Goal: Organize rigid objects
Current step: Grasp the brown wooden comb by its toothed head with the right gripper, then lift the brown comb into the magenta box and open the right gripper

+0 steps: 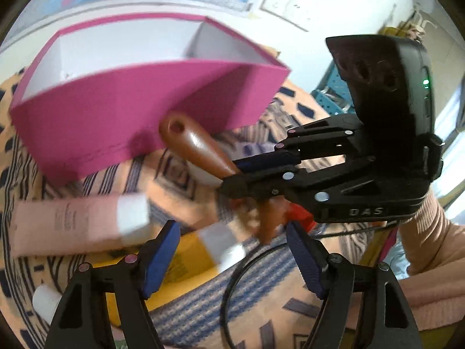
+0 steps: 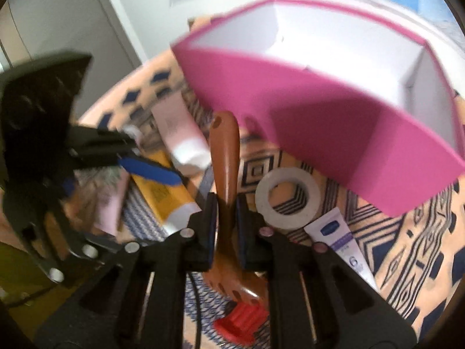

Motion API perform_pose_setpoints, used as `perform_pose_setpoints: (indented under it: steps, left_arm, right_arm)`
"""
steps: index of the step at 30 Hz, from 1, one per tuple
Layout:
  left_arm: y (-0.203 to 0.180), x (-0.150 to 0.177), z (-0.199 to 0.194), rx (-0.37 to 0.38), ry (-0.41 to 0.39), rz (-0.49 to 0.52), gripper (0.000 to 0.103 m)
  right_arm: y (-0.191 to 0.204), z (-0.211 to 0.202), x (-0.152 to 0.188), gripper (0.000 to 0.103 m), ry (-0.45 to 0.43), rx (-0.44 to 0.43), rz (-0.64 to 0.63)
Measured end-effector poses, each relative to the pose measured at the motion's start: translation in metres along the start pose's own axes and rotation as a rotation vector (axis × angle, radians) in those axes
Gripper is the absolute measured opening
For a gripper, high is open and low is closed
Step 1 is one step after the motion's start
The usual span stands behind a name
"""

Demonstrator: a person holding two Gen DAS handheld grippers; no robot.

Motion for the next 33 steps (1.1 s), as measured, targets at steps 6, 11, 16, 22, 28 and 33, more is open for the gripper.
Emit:
perform_pose_setpoints:
  steps: [6, 11, 16, 22, 28, 33]
  left_arm:
    - [-0.02, -0.031, -0.004, 0.021, -0.061, 0.069, 0.07]
    - [-0.022, -0.06, -0.014, -0.008, -0.114, 0.097, 0.045]
    - [-0.021, -0.084, -0.023, -0.058, -0.16, 0.124, 0.039]
    - [-0.016, -0.129, -0.034, -0.073, -0.213, 0.112, 0.035]
    - [-0.004, -0.166, -0.036, -0.093, -0.231, 0.092, 0.035]
    - [0.013, -0.186, -0.016, -0.13, -0.196, 0.078, 0.035]
  right_arm:
    - [0.003, -0.045, -0.017, 0.012, -0.165, -0.01, 0.042]
    - [0.003, -0.065, -0.038, 0.012, -0.245, -0.002, 0.052]
    - [-0.006, -0.084, -0.064, 0.012, -0.311, 0.01, 0.052]
    - [-0.03, -0.096, -0.103, 0.012, -0.368, 0.019, 0.083]
    - [-0.062, -0.088, -0.13, 0.012, -0.377, 0.051, 0.123]
    - [-0.09, -0.069, -0.14, 0.012, -0.328, 0.077, 0.162]
Point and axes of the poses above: each gripper's, at about its wrist camera, not at the fingertips, and z roughly the way its jaws point, y to its left, x to its underside, the point moved 9 cm from there along z, roughly the way its jaws point, and after that the axes turned 1 degree about -z, right-handed, at the moved point
